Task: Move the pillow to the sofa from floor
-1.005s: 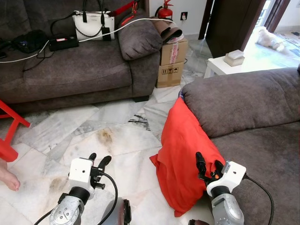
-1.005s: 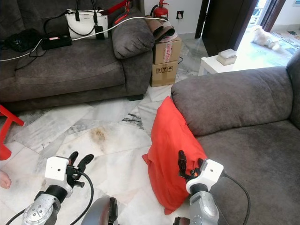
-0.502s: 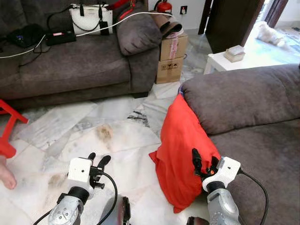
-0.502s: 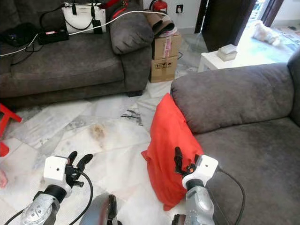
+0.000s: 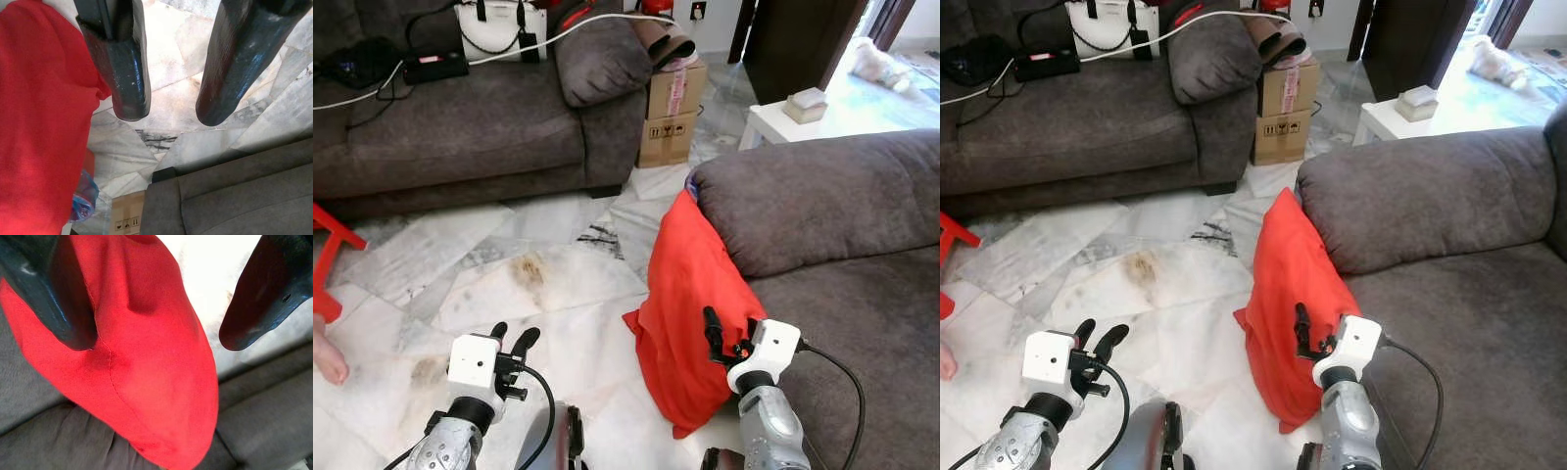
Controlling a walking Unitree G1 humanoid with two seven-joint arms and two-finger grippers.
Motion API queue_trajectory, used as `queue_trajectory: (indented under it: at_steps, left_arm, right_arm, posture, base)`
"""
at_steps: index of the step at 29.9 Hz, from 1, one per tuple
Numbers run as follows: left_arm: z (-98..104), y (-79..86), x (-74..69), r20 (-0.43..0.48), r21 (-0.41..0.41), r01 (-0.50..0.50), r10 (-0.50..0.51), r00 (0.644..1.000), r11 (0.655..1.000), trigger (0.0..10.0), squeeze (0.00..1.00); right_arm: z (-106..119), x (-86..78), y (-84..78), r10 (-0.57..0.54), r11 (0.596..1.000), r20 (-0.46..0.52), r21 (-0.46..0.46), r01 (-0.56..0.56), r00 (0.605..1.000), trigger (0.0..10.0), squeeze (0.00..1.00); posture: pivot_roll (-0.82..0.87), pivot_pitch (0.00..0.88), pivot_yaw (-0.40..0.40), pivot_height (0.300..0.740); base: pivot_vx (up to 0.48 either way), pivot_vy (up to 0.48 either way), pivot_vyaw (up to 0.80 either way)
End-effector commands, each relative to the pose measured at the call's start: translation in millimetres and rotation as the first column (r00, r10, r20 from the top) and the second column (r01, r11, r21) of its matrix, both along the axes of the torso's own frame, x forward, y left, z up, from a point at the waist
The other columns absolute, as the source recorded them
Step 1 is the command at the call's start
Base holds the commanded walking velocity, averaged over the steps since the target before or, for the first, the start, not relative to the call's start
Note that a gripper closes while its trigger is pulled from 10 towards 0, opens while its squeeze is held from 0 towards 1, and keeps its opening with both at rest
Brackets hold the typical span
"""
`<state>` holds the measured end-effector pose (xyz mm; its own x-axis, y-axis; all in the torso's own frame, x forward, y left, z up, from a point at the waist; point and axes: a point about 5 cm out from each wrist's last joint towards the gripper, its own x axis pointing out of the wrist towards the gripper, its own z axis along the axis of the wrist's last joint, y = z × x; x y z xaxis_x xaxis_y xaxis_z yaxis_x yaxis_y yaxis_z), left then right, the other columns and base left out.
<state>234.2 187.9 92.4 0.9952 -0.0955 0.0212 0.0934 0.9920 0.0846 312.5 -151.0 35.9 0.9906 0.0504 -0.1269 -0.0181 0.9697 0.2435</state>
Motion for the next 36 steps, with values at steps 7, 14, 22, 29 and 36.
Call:
queue_trajectory:
  at_steps: [7,14,22,29,36]
  left_arm:
    - [5.6,2.8,-14.3,-0.012,0.024,-0.017,0.018,1.000,1.000,10.0,0.00]
    - [18.0,6.8,-24.8,-0.004,0.055,-0.048,0.048,0.999,0.997,10.0,0.00]
    - [34.1,10.2,-32.2,0.023,0.065,-0.083,0.082,0.996,0.994,10.0,0.00]
    - [37.9,7.2,-37.6,0.014,0.134,-0.055,0.053,0.998,0.989,10.0,0.00]
    - [39.4,3.6,-36.7,0.016,0.160,-0.043,0.041,0.999,0.986,10.0,0.00]
  right_arm:
    - [-16.4,-7.6,15.6,0.011,1.000,-0.102,-0.015,-0.013,0.995,10.0,0.00]
    - [-14.0,-1.2,20.1,-0.041,0.999,-0.141,-0.006,0.041,0.989,10.0,0.00]
    - [-7.9,4.3,23.1,-0.064,0.996,-0.127,-0.065,0.056,0.990,0.0,0.00]
    - [-7.5,5.9,26.3,-0.008,0.980,-0.135,-0.196,-0.019,0.991,0.0,0.00]
    - [-10.1,4.7,25.3,0.003,0.970,-0.154,-0.238,-0.040,0.988,0.0,0.00]
  posture:
    - [0.29,0.279,-0.005,0.603]
    - [0.35,0.326,-0.014,0.603]
    - [0.39,0.363,-0.020,0.603]
    - [0.39,0.382,-0.027,0.603]
    - [0.38,0.384,-0.030,0.603]
  base:
    - [0.000,0.000,0.00]
    - [0.000,0.000,0.00]
    - [0.000,0.000,0.00]
    - [0.000,0.000,0.00]
    - [0.000,0.000,0.00]
